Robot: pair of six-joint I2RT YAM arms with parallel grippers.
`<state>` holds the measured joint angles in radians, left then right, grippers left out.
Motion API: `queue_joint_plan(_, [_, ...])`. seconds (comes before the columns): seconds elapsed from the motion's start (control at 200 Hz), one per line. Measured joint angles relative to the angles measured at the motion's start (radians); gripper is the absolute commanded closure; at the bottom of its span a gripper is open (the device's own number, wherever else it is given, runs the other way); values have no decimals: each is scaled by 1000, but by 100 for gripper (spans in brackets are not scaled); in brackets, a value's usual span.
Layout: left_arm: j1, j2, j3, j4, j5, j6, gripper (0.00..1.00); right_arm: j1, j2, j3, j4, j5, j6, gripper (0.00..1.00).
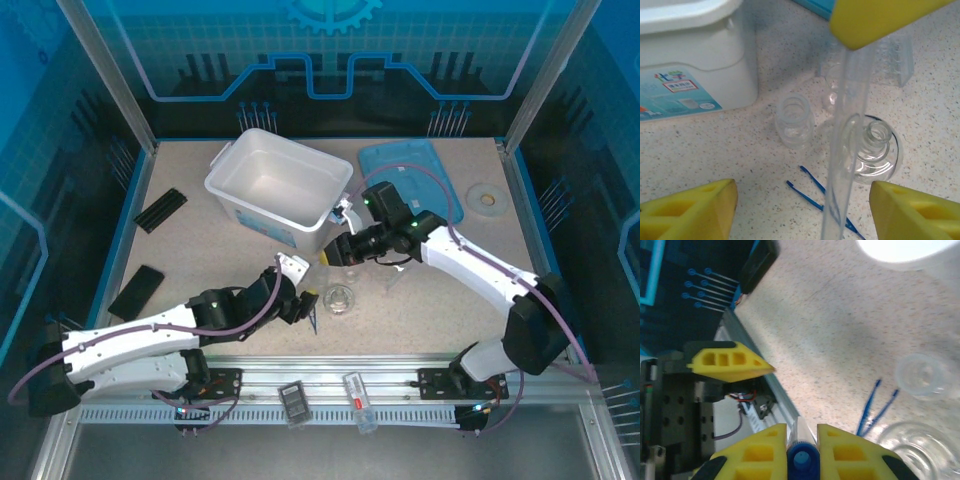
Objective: Organize the chemistry lab equipment
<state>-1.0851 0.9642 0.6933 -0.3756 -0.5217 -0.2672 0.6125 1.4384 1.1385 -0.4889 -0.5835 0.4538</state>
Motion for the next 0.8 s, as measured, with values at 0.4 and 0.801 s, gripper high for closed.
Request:
queue_joint_plan(0.4, [8, 5, 0, -1, -50, -48, 22, -34, -228, 2, -153, 433, -34, 84])
queue_joint_plan(0.801, [38, 85, 0, -10, -49, -74, 20, -42, -288, 2, -262, 753, -55, 85])
